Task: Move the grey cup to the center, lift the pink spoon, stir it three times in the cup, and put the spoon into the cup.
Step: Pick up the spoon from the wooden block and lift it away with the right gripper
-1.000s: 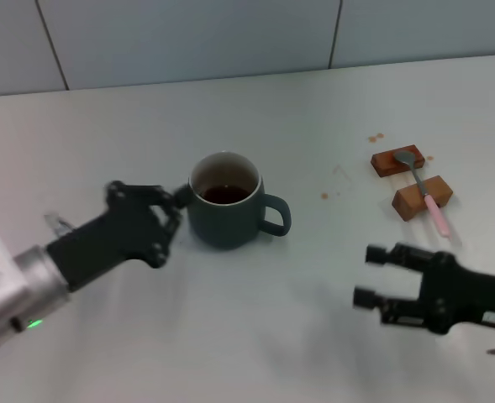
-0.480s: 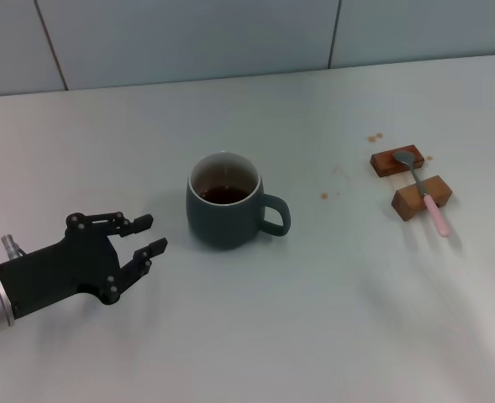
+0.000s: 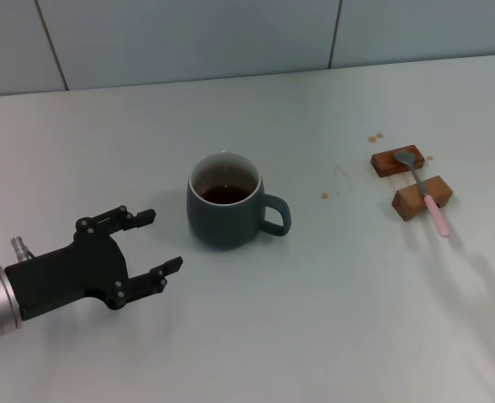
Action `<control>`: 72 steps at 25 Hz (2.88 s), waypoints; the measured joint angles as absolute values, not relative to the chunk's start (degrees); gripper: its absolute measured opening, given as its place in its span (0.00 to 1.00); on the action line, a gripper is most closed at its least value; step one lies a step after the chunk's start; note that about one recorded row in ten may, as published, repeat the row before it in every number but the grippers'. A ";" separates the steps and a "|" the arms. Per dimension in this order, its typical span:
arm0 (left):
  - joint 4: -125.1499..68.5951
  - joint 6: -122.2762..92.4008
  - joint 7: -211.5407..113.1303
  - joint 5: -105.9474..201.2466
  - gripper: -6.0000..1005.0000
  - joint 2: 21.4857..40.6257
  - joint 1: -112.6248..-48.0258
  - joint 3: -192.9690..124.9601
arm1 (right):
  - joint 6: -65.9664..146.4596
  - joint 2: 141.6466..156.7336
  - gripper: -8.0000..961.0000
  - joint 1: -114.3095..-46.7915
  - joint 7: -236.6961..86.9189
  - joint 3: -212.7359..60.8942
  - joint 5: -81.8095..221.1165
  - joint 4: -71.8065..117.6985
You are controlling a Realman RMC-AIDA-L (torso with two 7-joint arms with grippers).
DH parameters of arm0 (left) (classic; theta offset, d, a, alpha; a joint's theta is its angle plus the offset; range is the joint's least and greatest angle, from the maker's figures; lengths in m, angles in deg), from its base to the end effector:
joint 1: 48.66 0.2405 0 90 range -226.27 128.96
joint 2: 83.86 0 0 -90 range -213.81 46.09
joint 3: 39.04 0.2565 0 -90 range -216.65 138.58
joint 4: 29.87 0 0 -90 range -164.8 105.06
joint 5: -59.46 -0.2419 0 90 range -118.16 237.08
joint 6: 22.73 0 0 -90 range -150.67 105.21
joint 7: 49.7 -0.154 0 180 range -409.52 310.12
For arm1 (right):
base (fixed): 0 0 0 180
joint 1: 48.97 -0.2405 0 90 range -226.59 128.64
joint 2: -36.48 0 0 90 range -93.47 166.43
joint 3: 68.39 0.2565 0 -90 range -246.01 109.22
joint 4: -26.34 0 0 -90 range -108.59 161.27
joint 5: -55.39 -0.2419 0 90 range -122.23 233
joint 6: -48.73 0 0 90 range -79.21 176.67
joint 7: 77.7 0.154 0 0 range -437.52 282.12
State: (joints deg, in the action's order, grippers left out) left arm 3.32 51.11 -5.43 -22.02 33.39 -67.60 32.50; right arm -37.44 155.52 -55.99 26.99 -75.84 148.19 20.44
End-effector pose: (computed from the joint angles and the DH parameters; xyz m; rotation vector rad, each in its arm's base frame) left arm -0.3011 0.3270 -0.0549 -2.6027 -0.0732 -0.6038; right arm 0.4213 0.2076 -0.0076 -1.0624 1.8173 1.6195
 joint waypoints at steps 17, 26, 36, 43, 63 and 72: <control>3.06 51.01 -4.82 -21.73 0.84 33.90 -67.50 30.82 | -31.45 155.86 0.87 -59.76 23.82 -78.14 148.85 24.72; 3.04 51.11 -4.44 -21.95 0.84 33.91 -67.55 30.12 | -30.32 155.84 0.87 -60.88 23.55 -78.14 148.85 25.94; 3.16 51.22 -4.49 -22.05 0.84 34.00 -67.33 30.13 | -28.10 155.88 0.87 -62.87 23.47 -78.14 149.69 26.41; 3.24 51.28 -4.85 -22.10 0.84 34.00 -67.11 30.13 | -28.06 155.92 0.87 -63.69 23.45 -78.15 150.23 26.52; 3.32 51.27 -5.09 -22.19 0.84 34.09 -67.06 30.13 | -24.48 155.90 0.62 -63.89 23.48 -77.81 151.02 27.76; 3.14 51.25 -5.15 -22.19 0.84 34.09 -67.02 30.13 | -25.10 156.09 0.15 -62.20 18.59 -75.15 150.47 28.89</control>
State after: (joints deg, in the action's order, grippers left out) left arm 3.14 51.25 -5.15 -22.19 34.09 -67.02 30.13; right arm -25.10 156.09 -62.20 18.59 -75.15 150.47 28.89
